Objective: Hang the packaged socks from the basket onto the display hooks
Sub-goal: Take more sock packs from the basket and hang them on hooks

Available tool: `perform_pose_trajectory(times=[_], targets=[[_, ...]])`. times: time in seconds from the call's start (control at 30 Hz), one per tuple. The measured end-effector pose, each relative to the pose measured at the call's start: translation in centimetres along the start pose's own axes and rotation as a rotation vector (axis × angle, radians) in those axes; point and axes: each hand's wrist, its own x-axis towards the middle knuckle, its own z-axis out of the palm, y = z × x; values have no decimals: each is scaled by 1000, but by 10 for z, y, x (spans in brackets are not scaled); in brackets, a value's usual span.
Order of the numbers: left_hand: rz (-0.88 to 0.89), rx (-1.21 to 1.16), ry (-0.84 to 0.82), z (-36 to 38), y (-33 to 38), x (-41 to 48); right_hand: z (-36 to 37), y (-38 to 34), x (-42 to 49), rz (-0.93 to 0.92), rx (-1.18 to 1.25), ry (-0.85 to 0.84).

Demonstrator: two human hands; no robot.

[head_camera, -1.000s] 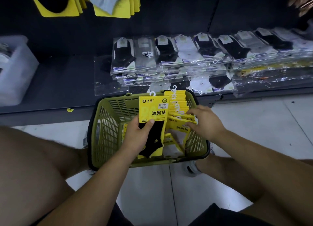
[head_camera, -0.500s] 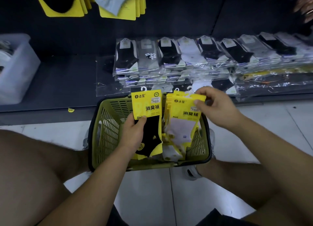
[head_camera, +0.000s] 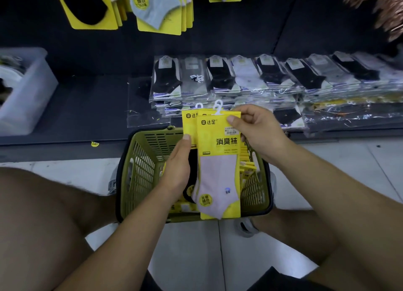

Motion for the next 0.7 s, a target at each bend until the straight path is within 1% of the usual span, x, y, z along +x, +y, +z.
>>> perform_pose_trajectory(times=[0.03, 0.1, 0.2, 0.23, 0.27, 0.3, 0.33, 0.37, 0.4, 0.43, 0.5, 0.63, 0.7], targets=[[0, -5, -34, 1, -3, -1, 5, 2, 0, -15, -6, 10], [23, 61, -71, 1, -9, -2, 11, 7, -2, -22, 8, 1], [12, 92, -27, -3, -20, -1, 11, 20, -2, 105, 147, -13], [-1, 82, -4, -7, -23, 0, 8, 28, -1, 143, 132, 3], [-14, 71, 18, -10, -24, 1, 2, 38, 1, 146, -3, 24], [-25, 58, 43, -14, -26, 2, -4, 52, 2, 120, -231, 29], [-32, 50, 70, -18, -27, 4, -11, 64, 1, 95, -470, 7], [-37, 43, 97, -21, -29, 6, -16, 76, -1, 84, -652, -34], [-43, 37, 120, -25, -31, 8, -19, 87, -4, 87, -762, -89], [-48, 36, 134, -27, -33, 9, -21, 97, -8, 91, -833, -134], [-49, 60, 136, -30, -36, 11, -20, 114, -13, 65, -963, -150], [-48, 79, 134, -32, -40, 15, -22, 133, -15, 42, -1131, -32], [-49, 80, 140, -32, -41, 17, -21, 141, -17, 26, -1207, -27]])
